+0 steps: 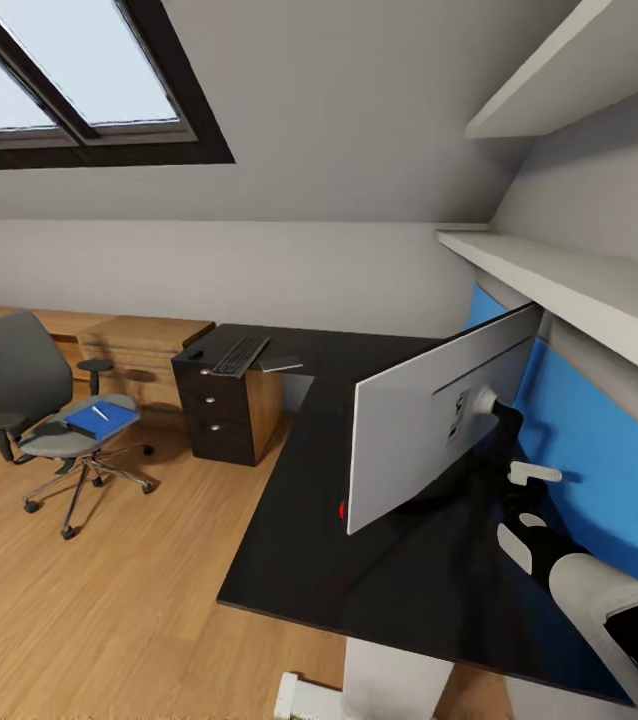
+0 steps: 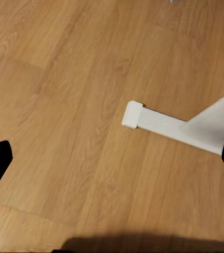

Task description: In the bedroom, organize the workspace by keeping the computer under the desk, ensuring the monitor is on the desk, placing the keyboard on the desk next to the monitor, placing the mouse on the desk next to the keyboard, moving the folder from the swivel chair onto the desk next to the mouse, stacking the notebook on top of the folder with the pen on top of the notebook, and positioning the swivel chair next to the desk.

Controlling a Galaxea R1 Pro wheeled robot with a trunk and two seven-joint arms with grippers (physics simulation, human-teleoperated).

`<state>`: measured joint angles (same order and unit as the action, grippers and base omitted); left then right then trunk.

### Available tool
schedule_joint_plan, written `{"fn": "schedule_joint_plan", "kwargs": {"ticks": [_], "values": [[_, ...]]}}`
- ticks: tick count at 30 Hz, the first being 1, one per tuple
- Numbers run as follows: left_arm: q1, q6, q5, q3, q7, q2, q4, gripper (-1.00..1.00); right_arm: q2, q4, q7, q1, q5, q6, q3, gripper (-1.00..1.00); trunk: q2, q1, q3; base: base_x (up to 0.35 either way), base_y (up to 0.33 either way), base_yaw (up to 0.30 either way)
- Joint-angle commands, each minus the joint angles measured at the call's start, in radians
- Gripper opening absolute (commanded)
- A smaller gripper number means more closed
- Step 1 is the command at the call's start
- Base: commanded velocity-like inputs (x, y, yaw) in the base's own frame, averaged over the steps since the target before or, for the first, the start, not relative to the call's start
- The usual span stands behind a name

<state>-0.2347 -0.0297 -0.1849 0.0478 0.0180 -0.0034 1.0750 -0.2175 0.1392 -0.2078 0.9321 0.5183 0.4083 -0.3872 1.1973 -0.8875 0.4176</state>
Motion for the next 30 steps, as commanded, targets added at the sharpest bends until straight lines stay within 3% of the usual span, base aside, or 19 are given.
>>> {"fn": "schedule_joint_plan", "kwargs": {"ticks": [1, 18, 25, 29, 30], "values": [[0.000, -0.003, -0.010, 0.002, 0.002, 0.000, 0.000, 1.00, 0.000, 0.000, -0.005, 0.001, 0.005, 0.001, -0.009, 1.00, 0.001, 0.000, 0.001, -0.288, 0.110, 0.000], [0.000, -0.001, -0.010, 0.000, 0.003, 0.001, -0.007, 1.00, 0.001, 0.011, -0.003, 0.000, 0.006, 0.000, -0.013, 1.00, 0.001, 0.000, 0.001, -0.295, 0.101, 0.000], [0.000, -0.002, -0.010, 0.000, 0.008, 0.002, -0.032, 1.00, -0.005, 0.164, -0.005, -0.004, 0.014, -0.049, -0.007, 1.00, 0.001, 0.000, 0.001, -0.166, 0.123, 0.000], [0.000, -0.002, -0.010, 0.000, 0.010, 0.002, -0.036, 1.00, -0.034, 0.329, -0.007, -0.028, 0.016, -0.157, -0.006, 1.00, 0.001, 0.000, 0.001, -0.032, 0.024, 0.000], [0.000, -0.002, -0.010, 0.000, 0.011, 0.002, -0.036, 1.00, -0.052, 0.430, -0.012, -0.062, 0.018, -0.209, -0.006, 1.00, 0.001, 0.000, 0.001, -0.014, 0.011, 0.000]]}}
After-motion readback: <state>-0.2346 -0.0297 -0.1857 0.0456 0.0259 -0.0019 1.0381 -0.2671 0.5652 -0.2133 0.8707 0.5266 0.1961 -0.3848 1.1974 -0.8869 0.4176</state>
